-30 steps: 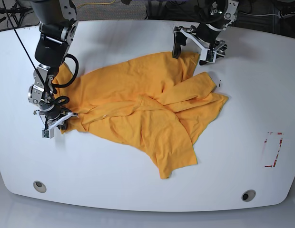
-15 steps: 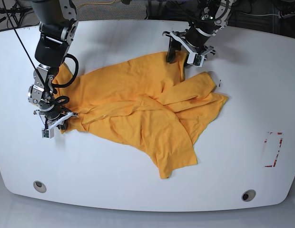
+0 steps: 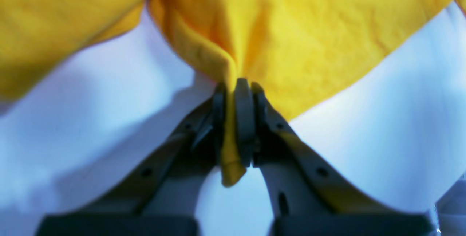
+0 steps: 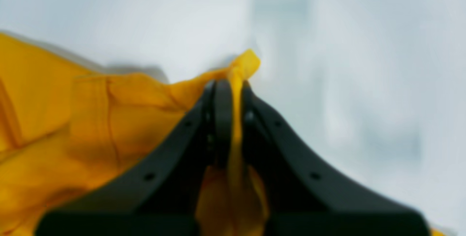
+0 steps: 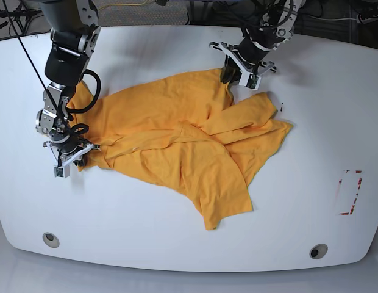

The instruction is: Fold the T-shirt properly

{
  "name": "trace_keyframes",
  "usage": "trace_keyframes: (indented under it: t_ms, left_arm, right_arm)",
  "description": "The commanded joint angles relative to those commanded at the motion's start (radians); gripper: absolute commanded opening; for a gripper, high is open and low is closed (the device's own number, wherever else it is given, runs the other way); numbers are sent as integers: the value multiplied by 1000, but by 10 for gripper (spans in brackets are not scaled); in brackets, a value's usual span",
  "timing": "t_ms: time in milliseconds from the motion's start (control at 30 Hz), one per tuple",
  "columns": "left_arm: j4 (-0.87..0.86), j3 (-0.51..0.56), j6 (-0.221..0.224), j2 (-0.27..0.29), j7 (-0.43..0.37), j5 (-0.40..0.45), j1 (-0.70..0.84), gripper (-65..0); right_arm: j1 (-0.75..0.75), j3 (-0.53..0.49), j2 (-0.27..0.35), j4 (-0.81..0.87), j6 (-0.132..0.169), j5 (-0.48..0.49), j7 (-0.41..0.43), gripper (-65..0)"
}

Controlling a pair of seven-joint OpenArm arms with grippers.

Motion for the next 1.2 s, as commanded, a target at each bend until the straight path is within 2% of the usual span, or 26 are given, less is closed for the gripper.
trace_keyframes:
  t_ms: [67, 167, 333, 467, 733, 867, 1200]
  left_arm:
    - [44, -29, 0, -2, 0, 2, 6, -650]
    - [101, -66, 0, -37, 14, 3, 0, -650]
    - [152, -98, 0, -78, 98, -2, -64, -650]
    - [166, -117, -5, -114, 117, -2, -98, -650]
    - [183, -157, -6, -169, 123, -5, -215, -650]
    - [183, -207, -6, -173, 129, -28, -273, -650]
    - [176, -374, -8, -172, 347, -176, -502, -650]
  right_arm:
    - [-31, 0, 0, 74, -2, 8, -32, -650]
    - [-60, 0, -11, 176, -6, 9, -63, -650]
    - [-64, -2, -38, 262, -32, 0, -98, -650]
    - [-58, -6, -44, 298, -35, 0, -101, -650]
    - [46, -9, -60, 304, -37, -2, -103, -650]
    - [115, -9, -63, 275, -38, -2, -103, -650]
    - [310, -9, -64, 161, -38, -2, -103, -650]
